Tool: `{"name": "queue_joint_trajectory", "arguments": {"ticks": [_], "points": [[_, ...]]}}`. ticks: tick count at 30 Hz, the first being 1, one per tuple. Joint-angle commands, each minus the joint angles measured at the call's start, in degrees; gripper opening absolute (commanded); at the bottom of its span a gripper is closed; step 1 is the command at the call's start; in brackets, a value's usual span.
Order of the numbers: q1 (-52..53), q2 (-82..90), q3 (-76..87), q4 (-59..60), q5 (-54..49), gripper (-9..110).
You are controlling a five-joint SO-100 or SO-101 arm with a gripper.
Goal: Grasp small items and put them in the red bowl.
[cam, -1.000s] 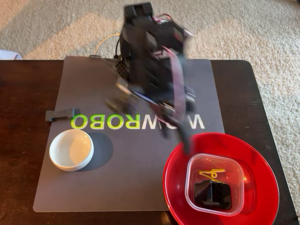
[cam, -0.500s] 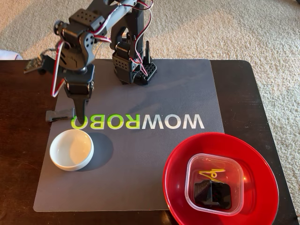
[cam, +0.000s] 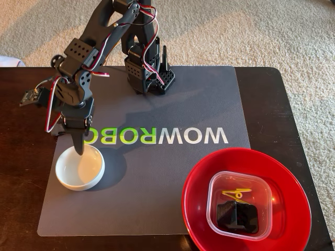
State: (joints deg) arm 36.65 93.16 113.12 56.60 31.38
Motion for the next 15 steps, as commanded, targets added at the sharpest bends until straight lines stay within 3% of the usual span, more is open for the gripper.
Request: {"name": "queue_joint_trajectory", "arguments": {"ticks": [1, 9, 12, 15], "points": [[-0.53, -1.76, -1.93, -1.76, -0.09, 22], [-2.64, -13.54, -11.51, -2.02, -1.41, 16], [-3.16, -15.47, -13.45, -1.41, -1.41, 2], [-3.96, -14.77, -13.01, -0.7, -1.14, 0]]}}
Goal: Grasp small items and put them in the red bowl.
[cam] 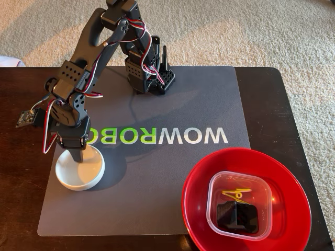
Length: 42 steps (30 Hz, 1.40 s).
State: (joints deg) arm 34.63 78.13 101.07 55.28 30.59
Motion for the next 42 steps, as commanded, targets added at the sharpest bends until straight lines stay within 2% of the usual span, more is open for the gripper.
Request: {"name": "queue_joint_trajectory", "arguments": {"ticks": [1, 6, 12, 16, 20, 25, 28, 30, 33, 37, 42], "points": [[-1.93, 1.05, -0.79, 1.14, -0.44, 0], [-2.46, 10.11, -0.62, 7.38, -1.05, 0], [-8.17, 25.05, -3.52, 16.17, -4.22, 0], [-15.91, 33.05, -6.86, 20.39, -7.82, 0], [-30.23, 35.77, -10.81, 21.45, -11.51, 0], [-47.02, 18.63, -29.18, 23.73, -15.47, 0], [-55.81, 4.13, -44.56, 27.25, -12.83, 0], [-60.29, -7.12, -59.06, 32.34, -11.16, 0], [-64.95, -25.05, -89.03, 42.71, -9.49, 0], [-68.64, -27.25, -89.03, 42.36, -9.58, 0], [-65.13, -31.82, -89.21, 42.45, -12.57, 0]]}}
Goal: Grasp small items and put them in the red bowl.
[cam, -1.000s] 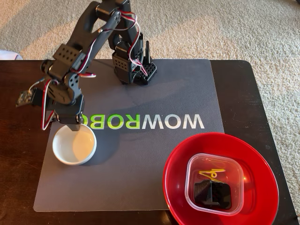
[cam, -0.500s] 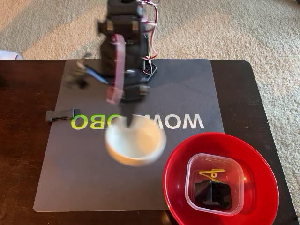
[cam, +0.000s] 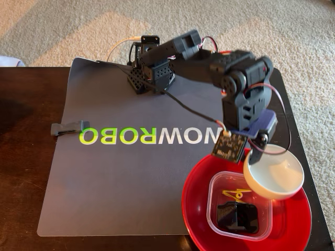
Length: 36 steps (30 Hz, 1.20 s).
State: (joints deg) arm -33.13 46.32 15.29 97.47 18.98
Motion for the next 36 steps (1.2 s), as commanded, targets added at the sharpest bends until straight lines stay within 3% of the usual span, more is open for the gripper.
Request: {"name": "queue_joint_trajectory", "arguments": {"ticks": [1, 4, 7, 13, 18, 22, 24, 29, 32, 36], "points": [[3.52, -0.7, -3.43, 0.26, -2.02, 0], [5.71, -3.16, -3.43, 0.26, -3.16, 7], [6.68, -3.52, -3.43, 0.44, -3.25, 21], [7.12, 5.36, -1.32, 0.53, -6.15, 38], [10.81, 19.69, 6.42, 0.53, -10.55, 38], [22.68, 40.96, 32.87, 0.18, -13.27, 37], [33.31, 52.29, 53.53, -3.16, -9.67, 36], [60.21, 75.67, 98.0, -17.31, 14.33, 34], [72.42, 81.04, 109.51, -23.38, 26.37, 34], [83.32, 77.08, 114.87, -30.41, 34.54, 34]]}}
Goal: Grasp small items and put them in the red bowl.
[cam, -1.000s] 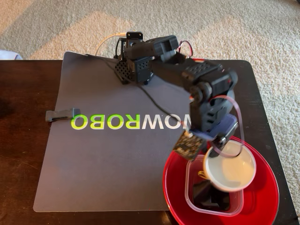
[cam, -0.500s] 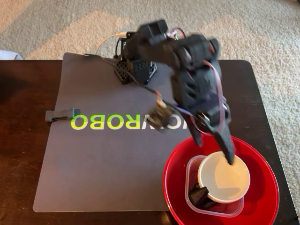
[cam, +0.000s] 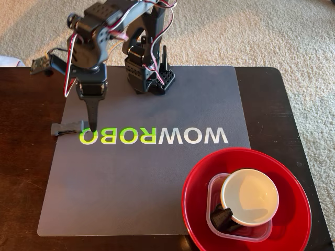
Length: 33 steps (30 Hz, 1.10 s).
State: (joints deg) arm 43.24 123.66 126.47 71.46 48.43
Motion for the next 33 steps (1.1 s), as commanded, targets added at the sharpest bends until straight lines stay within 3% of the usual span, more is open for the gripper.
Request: {"name": "queue_joint_trajectory", "arguments": {"ticks": [1, 12, 18, 27, 33], "points": [[8.7, -1.76, 4.39, -6.15, 6.5, 34], [12.66, -18.19, -2.37, -15.03, 18.46, 35], [12.39, -34.19, -16.52, -14.77, 16.17, 34], [13.97, -39.81, -17.14, -14.77, 16.26, 31], [13.71, -41.13, -17.31, -14.77, 15.03, 19]]}}
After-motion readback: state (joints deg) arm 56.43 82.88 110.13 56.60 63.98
